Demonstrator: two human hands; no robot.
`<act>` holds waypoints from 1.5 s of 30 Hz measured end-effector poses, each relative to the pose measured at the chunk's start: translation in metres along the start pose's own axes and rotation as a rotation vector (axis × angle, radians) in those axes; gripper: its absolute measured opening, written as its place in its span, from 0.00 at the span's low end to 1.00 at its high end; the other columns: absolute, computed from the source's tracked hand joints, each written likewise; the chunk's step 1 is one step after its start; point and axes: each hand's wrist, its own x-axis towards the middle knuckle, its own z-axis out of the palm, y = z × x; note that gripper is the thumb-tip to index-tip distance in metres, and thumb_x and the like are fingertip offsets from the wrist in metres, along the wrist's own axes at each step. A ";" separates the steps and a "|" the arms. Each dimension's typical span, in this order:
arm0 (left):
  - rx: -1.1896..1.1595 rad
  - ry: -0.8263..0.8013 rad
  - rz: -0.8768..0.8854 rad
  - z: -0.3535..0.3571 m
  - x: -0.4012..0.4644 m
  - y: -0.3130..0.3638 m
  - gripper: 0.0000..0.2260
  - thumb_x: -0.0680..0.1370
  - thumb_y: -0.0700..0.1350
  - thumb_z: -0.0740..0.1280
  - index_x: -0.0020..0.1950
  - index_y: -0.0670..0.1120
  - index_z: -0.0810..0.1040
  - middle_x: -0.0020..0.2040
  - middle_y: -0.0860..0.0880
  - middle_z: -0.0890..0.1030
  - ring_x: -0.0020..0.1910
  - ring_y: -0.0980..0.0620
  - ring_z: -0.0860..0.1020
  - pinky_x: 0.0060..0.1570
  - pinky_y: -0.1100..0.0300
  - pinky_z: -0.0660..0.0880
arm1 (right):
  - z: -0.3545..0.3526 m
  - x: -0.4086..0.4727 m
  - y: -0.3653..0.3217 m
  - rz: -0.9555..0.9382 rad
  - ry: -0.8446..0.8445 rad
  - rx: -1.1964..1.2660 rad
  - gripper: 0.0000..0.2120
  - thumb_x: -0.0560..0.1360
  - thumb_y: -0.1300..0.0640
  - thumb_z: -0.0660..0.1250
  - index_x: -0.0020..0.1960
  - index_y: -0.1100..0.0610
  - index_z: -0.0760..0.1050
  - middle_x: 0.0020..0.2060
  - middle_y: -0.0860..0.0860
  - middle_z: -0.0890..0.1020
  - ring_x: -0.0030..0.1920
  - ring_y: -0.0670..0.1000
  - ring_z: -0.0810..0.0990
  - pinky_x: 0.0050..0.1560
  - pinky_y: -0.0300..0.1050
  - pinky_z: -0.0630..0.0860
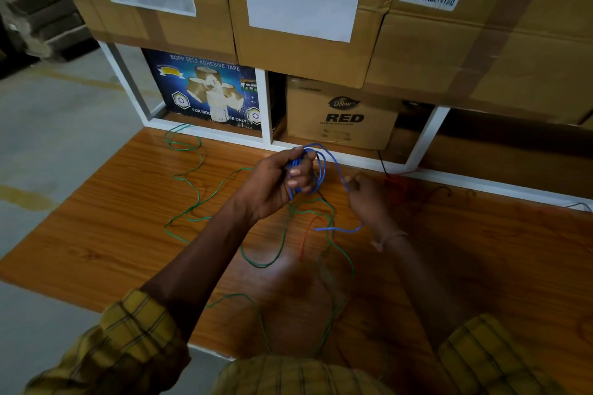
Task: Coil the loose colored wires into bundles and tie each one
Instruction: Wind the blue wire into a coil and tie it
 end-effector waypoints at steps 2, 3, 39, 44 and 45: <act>-0.065 -0.015 0.024 0.004 0.002 0.001 0.12 0.87 0.44 0.53 0.52 0.42 0.73 0.34 0.51 0.70 0.27 0.55 0.66 0.39 0.56 0.70 | 0.008 -0.009 0.001 -0.129 0.078 -0.166 0.13 0.83 0.49 0.62 0.43 0.56 0.73 0.42 0.63 0.83 0.45 0.66 0.81 0.42 0.54 0.74; -0.099 -0.015 0.042 0.007 0.003 0.002 0.12 0.88 0.44 0.52 0.52 0.43 0.72 0.35 0.51 0.72 0.28 0.55 0.69 0.41 0.56 0.72 | 0.011 -0.015 -0.001 -0.192 0.127 -0.234 0.14 0.82 0.48 0.64 0.46 0.58 0.74 0.41 0.64 0.83 0.44 0.67 0.82 0.40 0.54 0.73; 0.787 0.035 0.170 0.020 -0.013 0.002 0.34 0.88 0.61 0.46 0.43 0.40 0.82 0.26 0.48 0.65 0.30 0.47 0.68 0.39 0.53 0.66 | -0.061 -0.031 -0.092 -0.038 -0.048 0.853 0.07 0.73 0.62 0.76 0.47 0.58 0.79 0.29 0.51 0.71 0.28 0.45 0.66 0.24 0.34 0.61; 0.831 0.088 0.154 0.023 -0.011 0.005 0.35 0.89 0.60 0.48 0.38 0.37 0.79 0.25 0.41 0.64 0.24 0.47 0.67 0.31 0.59 0.68 | -0.053 -0.030 -0.086 -0.004 0.080 0.845 0.17 0.72 0.65 0.77 0.56 0.63 0.75 0.31 0.48 0.79 0.26 0.39 0.73 0.26 0.33 0.67; 0.800 0.090 0.144 0.023 -0.010 0.005 0.35 0.89 0.59 0.49 0.36 0.38 0.78 0.25 0.42 0.65 0.23 0.47 0.66 0.31 0.59 0.67 | -0.052 -0.030 -0.085 -0.055 0.083 0.774 0.13 0.73 0.63 0.76 0.54 0.66 0.78 0.33 0.49 0.81 0.27 0.38 0.74 0.29 0.32 0.68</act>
